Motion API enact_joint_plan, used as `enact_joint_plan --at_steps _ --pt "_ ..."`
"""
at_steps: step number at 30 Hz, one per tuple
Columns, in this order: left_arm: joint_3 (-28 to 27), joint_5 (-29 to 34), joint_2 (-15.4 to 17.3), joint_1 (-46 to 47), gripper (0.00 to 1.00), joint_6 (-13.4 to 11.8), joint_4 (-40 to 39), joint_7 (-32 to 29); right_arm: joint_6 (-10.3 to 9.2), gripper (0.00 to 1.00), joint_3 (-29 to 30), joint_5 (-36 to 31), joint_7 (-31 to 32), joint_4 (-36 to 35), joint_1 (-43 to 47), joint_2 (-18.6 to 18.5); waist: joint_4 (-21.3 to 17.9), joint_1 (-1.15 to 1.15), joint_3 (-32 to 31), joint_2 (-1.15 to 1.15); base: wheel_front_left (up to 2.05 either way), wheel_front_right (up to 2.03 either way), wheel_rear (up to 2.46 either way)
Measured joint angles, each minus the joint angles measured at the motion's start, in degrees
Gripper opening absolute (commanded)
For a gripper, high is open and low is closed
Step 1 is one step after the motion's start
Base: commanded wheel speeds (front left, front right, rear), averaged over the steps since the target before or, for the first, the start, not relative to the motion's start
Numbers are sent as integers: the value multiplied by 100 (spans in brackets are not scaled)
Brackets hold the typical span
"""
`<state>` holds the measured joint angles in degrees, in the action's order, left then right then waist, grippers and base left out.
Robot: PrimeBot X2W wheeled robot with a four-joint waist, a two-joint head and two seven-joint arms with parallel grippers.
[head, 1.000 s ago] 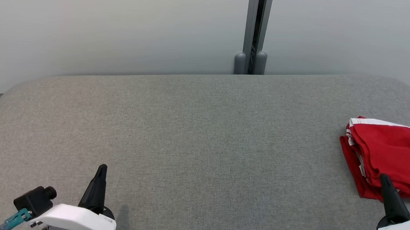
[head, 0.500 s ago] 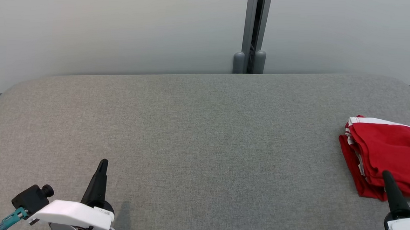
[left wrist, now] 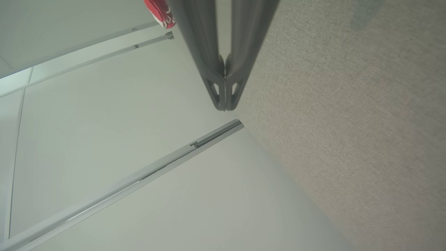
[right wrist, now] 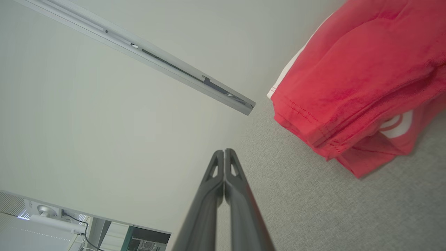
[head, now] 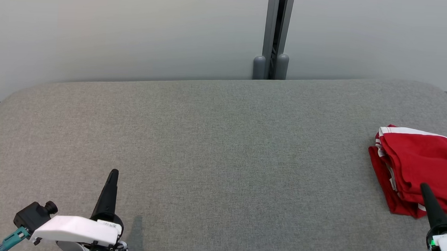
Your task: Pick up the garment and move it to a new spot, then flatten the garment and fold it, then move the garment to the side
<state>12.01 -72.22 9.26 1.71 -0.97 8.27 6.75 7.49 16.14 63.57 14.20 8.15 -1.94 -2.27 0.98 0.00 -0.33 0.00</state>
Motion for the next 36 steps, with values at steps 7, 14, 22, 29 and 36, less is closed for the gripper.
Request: enact_joint_plan --at_steps 7,14,22,29,36 --pt "-69 -312 -101 69 0 120 80 0 0 0 58 381 96 121 -109 -4 -11 0 8 0 0 0 0" --pt "-135 -603 -182 113 0 227 154 -1 0 0 135 731 171 235 -196 -9 -23 0 16 0 0 0 0" --pt "-202 -917 -283 189 0 352 222 -1 0 0 198 1116 243 370 -278 -13 -36 0 26 0 0 0 0" --pt "-263 -1150 -352 233 0 453 290 -1 0 0 248 1417 302 467 -347 -19 -47 0 34 0 0 0 0" --pt "-318 -1407 -437 267 0 548 352 -2 0 0 314 1718 356 571 -432 -23 -58 0 42 0 0 0 0"
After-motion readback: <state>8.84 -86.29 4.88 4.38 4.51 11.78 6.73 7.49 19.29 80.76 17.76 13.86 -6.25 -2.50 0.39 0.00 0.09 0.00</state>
